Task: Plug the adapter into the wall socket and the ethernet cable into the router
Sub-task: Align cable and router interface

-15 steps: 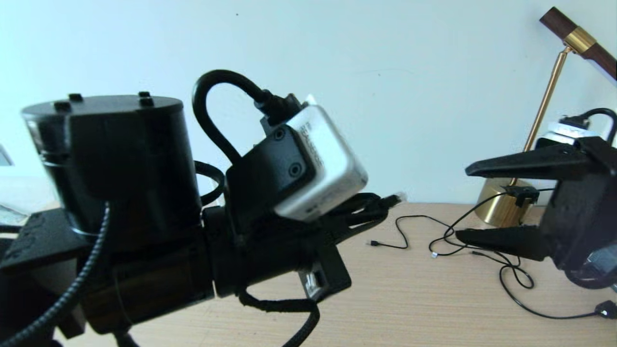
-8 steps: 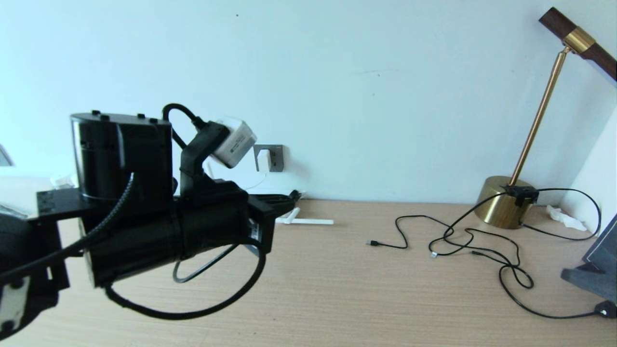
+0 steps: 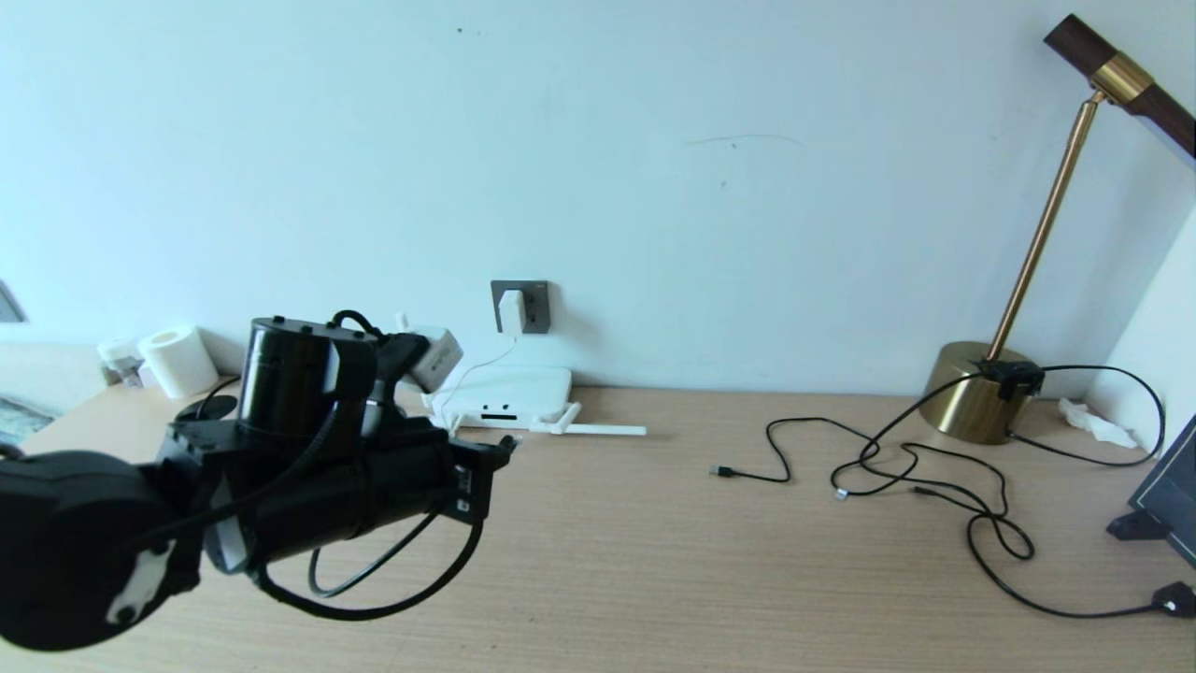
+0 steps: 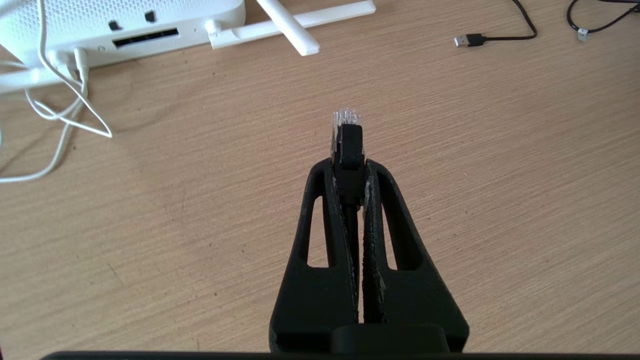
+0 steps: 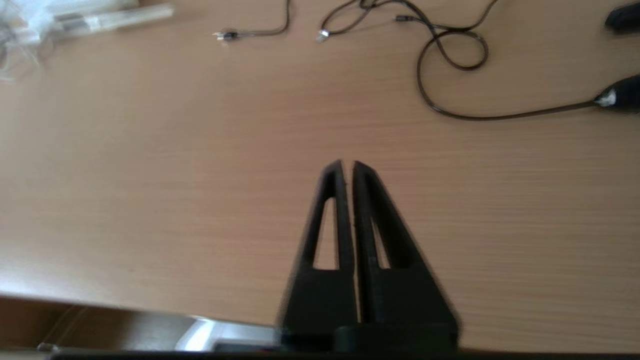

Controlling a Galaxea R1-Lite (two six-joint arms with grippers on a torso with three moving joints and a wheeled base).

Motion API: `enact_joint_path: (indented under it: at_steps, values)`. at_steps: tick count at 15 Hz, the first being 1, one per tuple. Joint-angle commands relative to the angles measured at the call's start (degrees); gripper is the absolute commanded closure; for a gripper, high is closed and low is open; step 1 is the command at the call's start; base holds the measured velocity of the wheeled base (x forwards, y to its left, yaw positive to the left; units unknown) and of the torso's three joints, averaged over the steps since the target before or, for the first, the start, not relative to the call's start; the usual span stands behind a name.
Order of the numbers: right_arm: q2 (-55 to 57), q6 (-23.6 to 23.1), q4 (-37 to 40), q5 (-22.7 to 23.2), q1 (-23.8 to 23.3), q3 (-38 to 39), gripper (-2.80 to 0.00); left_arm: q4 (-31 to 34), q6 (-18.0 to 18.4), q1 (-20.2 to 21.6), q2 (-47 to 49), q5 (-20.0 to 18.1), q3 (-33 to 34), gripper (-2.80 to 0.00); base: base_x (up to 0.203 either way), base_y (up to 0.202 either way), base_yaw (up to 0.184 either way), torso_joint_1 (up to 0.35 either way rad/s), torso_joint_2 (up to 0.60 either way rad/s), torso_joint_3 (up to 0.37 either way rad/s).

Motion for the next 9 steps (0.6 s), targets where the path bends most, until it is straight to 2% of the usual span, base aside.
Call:
enact_joint_path:
  at_steps: [1, 2, 4, 7, 9]
  values:
    - [-6.03, -4.63, 0.12, -0.19, -1.12, 3.35, 0.0, -0.1, -2.0, 0.06, 0.01, 0.61, 0.52, 0.0, 0.0, 0.0, 0.0, 0.0, 0.0, 0.0]
    - [-6.13, -5.66, 0.25, -0.13, -4.02, 4.06, 0.0, -0.14, -3.7, -0.04, 0.17, 1.95, 0.96, 0.0, 0.0, 0.0, 0.0, 0.0, 0.0, 0.0]
    - [-6.14, -8.86, 0.39, 0.19, -9.18, 6.12, 0.0, -0.25, -4.15, -0.31, -0.49, 4.46, 3.6, 0.0, 0.0, 0.0, 0.0, 0.0, 0.0, 0.0]
    - [-7.65, -12.58, 0.06, 1.09, -9.38, 11.78, 0.0, -0.37, -4.16, -0.35, -1.43, 6.73, 6.05, 0.0, 0.0, 0.0, 0.0, 0.0, 0.0, 0.0]
    - [-7.64, -15.2, 0.09, 4.42, -9.25, 12.87, 0.0, -0.43, -4.61, -0.79, -0.9, 8.53, 6.51, 0.0, 0.0, 0.0, 0.0, 0.0, 0.0, 0.0]
